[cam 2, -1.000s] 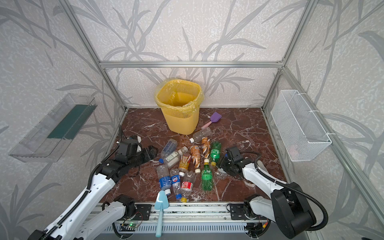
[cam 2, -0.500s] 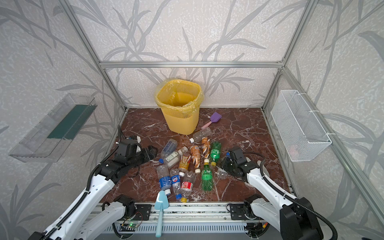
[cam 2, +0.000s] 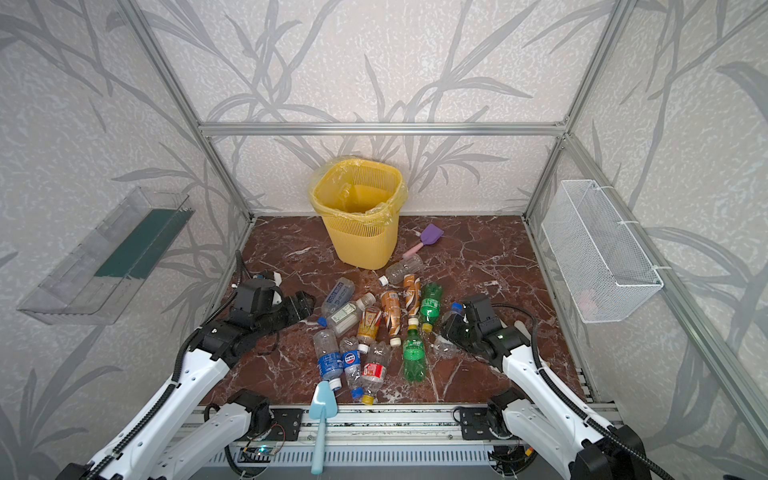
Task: Throw the plastic bottles in the bin
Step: 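Grasp another blue-capped bottle with the right gripper while the left returns over the pile, then lift the blue-capped bottle with the right gripper and drop it into the yellow bin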
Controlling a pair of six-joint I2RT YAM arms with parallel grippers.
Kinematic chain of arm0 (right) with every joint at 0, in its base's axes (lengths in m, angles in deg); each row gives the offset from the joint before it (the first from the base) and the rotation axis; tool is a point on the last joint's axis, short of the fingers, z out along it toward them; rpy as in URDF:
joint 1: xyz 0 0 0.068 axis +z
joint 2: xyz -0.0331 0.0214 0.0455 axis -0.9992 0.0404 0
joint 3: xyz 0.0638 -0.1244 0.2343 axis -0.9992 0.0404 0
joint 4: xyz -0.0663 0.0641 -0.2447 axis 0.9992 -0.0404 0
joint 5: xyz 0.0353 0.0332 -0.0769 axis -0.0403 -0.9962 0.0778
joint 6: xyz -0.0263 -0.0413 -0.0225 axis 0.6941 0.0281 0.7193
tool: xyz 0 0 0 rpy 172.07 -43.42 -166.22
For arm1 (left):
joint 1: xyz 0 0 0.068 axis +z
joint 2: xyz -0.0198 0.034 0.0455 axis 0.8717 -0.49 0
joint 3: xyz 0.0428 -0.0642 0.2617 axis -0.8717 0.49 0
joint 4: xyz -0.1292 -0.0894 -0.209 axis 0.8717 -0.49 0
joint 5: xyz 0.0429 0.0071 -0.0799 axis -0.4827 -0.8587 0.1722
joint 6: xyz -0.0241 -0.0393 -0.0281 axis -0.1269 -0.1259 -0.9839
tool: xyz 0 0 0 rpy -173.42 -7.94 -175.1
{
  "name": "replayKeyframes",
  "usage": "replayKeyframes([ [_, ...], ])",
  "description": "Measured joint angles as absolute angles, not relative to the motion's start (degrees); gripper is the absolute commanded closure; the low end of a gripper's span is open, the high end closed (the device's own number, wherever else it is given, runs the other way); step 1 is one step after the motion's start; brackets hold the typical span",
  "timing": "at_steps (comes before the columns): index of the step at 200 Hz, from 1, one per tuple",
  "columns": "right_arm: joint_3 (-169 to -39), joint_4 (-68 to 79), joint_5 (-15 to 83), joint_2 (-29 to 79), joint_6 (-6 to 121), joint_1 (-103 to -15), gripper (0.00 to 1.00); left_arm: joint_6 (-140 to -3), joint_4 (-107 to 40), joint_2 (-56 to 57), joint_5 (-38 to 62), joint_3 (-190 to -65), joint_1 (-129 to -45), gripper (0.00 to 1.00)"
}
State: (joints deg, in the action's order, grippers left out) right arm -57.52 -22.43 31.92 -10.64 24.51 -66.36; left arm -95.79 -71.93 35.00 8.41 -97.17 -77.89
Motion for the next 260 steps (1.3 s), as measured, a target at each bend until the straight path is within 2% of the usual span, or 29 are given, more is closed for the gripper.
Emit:
replayKeyframes([
  [53,-64.56,-19.79,28.99,-8.17,23.79,-65.9,0.55,-95.77,-73.0,36.83,8.0,-97.17,-77.89,0.1],
  [74,-72.43,-17.73,28.01,-2.51,23.22,-65.53,0.56,-95.81,-73.44,37.53,7.8,-97.17,-77.89,0.1],
  [87,-81.79,-16.93,27.46,3.43,23.44,-65.22,0.56,-95.81,-73.68,37.88,7.73,-97.28,-77.89,0.1],
  [108,-106.77,-17.95,27.81,16.5,25.86,-64.2,0.54,-95.86,-74.42,38.01,7.58,-98.35,-77.89,0.1],
  [113,-113.54,-17.89,27.96,19.76,26.32,-63.89,0.49,-95.84,-74.73,37.99,7.54,-98.92,-77.89,0.1],
  [119,-121.24,-17.41,28.18,23.74,27.04,-63.65,0.39,-95.84,-75.14,37.95,7.45,-99.75,-77.89,0.1],
  [132,-142.64,-20.05,29.01,35.28,28.73,-63.26,0.28,-95.84,-75.8,37.84,7.34,-102.13,-77.89,0.1],
  [156,-183.11,-28.18,27.68,60.04,28.51,-63.32,0.19,-95.81,-76.32,37.29,7.17,-106.37,-77.89,0.1],
  [163,-187.79,-29.08,27.42,64.63,28.4,-63.5,0.15,-95.77,-76.41,37.07,7.08,-107.35,-77.89,0.1],
  [181,-182.79,-34.15,28.62,66.08,29.86,-63.43,0.1,-95.57,-76.89,36.66,6.53,-108.8,-77.89,0.1],
  [204,-167.64,-35.55,29.95,59.06,32.29,-63.37,0.09,-94.9,-77.35,36.33,5.61,-108.9,-77.85,0.1],
  [218,-157.87,-35.24,30.65,50.62,33.6,-63.37,0.09,-94.7,-77.37,35.94,5.42,-108.9,-77.78,0.1],
  [260,-126.22,-26.06,33.47,16.64,35.42,-65.6,0.14,-95.36,-75.86,36.09,5.7,-104.99,-77.78,0.1],
])
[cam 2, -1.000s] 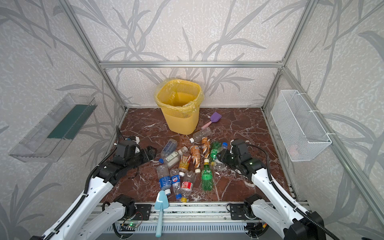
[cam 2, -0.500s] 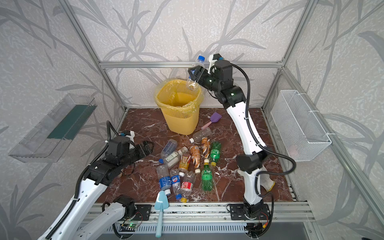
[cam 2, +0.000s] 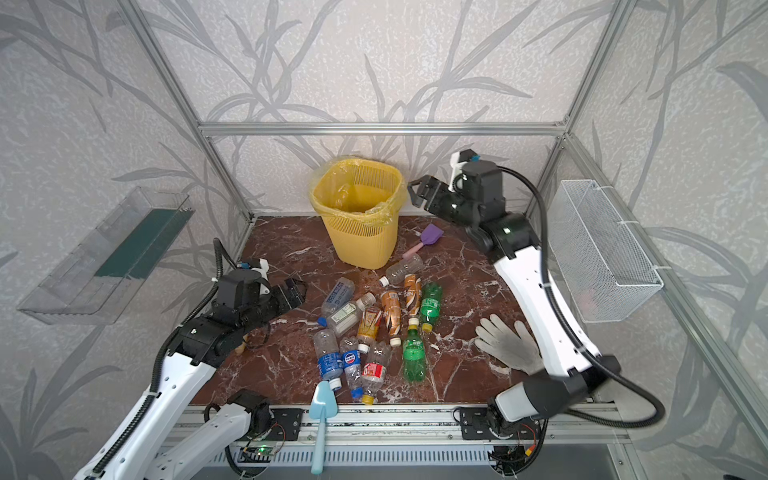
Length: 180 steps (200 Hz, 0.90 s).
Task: Throw the plastic bottles in the bin
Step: 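Lift the blue-capped bottle with the right gripper and drop it into the yellow bin, then return the right gripper over the green soda bottle while the left lowers onto a bottle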
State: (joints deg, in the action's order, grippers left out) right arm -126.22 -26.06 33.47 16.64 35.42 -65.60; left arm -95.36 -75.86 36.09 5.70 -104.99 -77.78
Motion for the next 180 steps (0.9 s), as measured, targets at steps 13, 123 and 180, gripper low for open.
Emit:
replayKeyframes([
  [13,-116.95,-23.53,34.06,9.03,35.26,-66.05,0.15,-95.71,-75.69,36.02,5.94,-103.16,-77.78,0.1],
  [123,-68.1,-17.98,33.16,-0.11,27.18,-61.75,0.18,-98.55,-77.11,43.8,11.6,-92.12,-77.78,0.14],
  [180,-65.35,-15.94,33.14,-0.22,25.86,-60.98,0.18,-101.43,-77.02,44.63,15.71,-87.42,-78.48,0.17],
])
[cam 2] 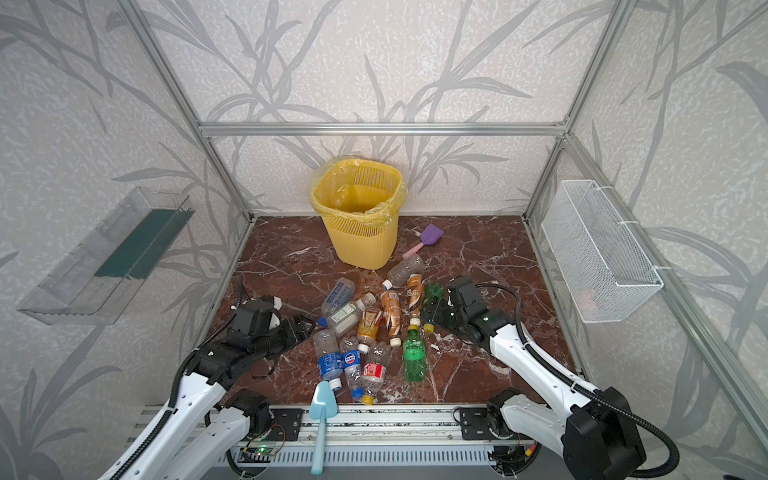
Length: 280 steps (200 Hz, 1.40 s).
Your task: Throw the plastic bottles in the bin
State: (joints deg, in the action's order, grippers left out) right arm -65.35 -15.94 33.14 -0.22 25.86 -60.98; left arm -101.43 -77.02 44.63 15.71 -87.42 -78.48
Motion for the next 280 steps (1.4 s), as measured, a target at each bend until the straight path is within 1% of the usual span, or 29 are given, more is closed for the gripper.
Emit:
replayKeyframes([
  [44,-64.72,-14.28,33.14,0.33,25.73,-60.87,0.18,-102.59,-75.91,41.49,16.52,-87.07,-81.17,0.17],
  [105,-63.64,-13.41,33.23,0.88,25.73,-60.83,0.18,-105.5,-73.66,35.15,15.17,-84.01,-89.04,0.15],
  [132,-63.58,-13.34,33.25,0.88,25.75,-60.83,0.18,-107.01,-71.51,34.27,14.68,-82.9,-90.29,0.15],
  [164,-63.58,-12.97,33.25,1.14,25.75,-60.83,0.18,-108.84,-68.94,32.44,14.68,-80.8,-91.07,0.18],
  [223,-63.25,-12.82,33.25,1.2,25.75,-60.83,0.19,-110.83,-65.83,31.59,14.71,-79.57,-91.55,0.18],
  [256,-63.1,-12.29,33.25,1.25,25.75,-60.83,0.19,-111.73,-63.6,29.47,14.86,-78.63,-91.93,0.22],
  [280,-62.73,-12.21,33.25,1.25,25.75,-60.83,0.2,-111.99,-62.88,28.57,14.88,-78.46,-92.04,0.29],
])
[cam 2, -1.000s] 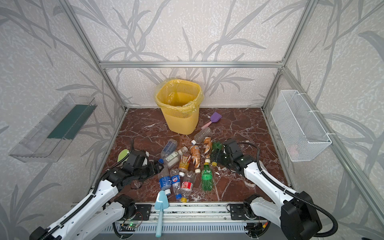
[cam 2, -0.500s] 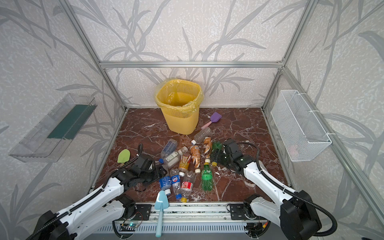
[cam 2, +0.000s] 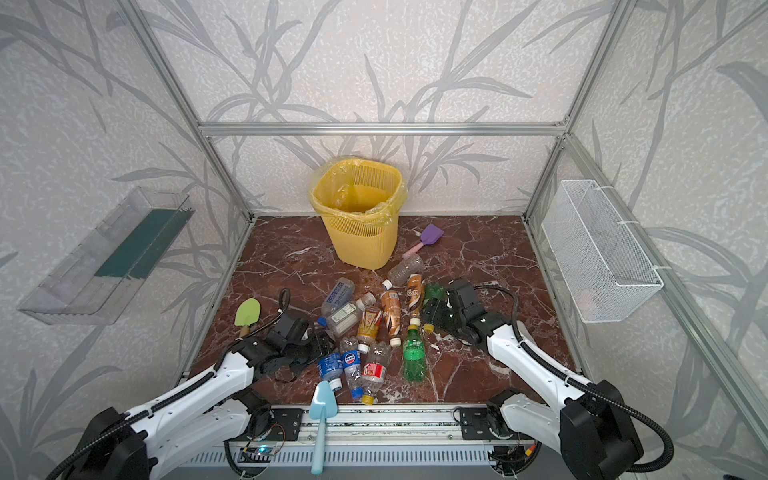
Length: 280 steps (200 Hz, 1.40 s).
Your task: Throw the plastic bottles in the bin
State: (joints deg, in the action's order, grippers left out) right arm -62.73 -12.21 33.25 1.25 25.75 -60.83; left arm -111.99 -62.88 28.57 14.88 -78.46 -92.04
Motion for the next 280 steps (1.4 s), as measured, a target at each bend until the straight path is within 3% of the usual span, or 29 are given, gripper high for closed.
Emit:
replayKeyframes([
  [48,-62.64,-12.21,33.29,1.25,25.78,-60.83,0.2,-112.19,-63.84,30.67,14.16,-78.46,-92.12,0.43],
  [114,-62.64,-12.21,33.29,1.25,25.78,-60.83,0.21,-112.8,-70.9,42.89,8.74,-78.76,-92.12,0.43],
  [167,-62.64,-12.27,33.27,1.25,25.8,-60.83,0.21,-111.16,-77.39,43.1,5.68,-89.1,-92.01,0.44],
  [201,-62.64,-13.3,33.34,-0.06,25.8,-60.85,0.21,-105.93,-77.94,35.0,3.91,-105.32,-91.51,0.44],
  [230,-62.97,-14.87,33.47,-2.58,25.82,-61.03,0.22,-98.0,-76.63,21.4,3.82,-124.95,-89.7,0.41],
  [259,-64.87,-17.52,33.69,-4.72,26.02,-61.53,0.22,-89.39,-73.98,-1.75,1.0,-164.29,-87.58,0.2],
  [272,-65.68,-18.28,33.84,-5.72,26.04,-61.68,0.21,-88.45,-72.72,-9.55,0.96,-179.26,-85.78,0.02],
  [280,-65.98,-18.65,33.91,-6.49,26.02,-61.81,0.21,-87.9,-73.39,-12.78,1.94,-185.86,-84.21,0.01],
])
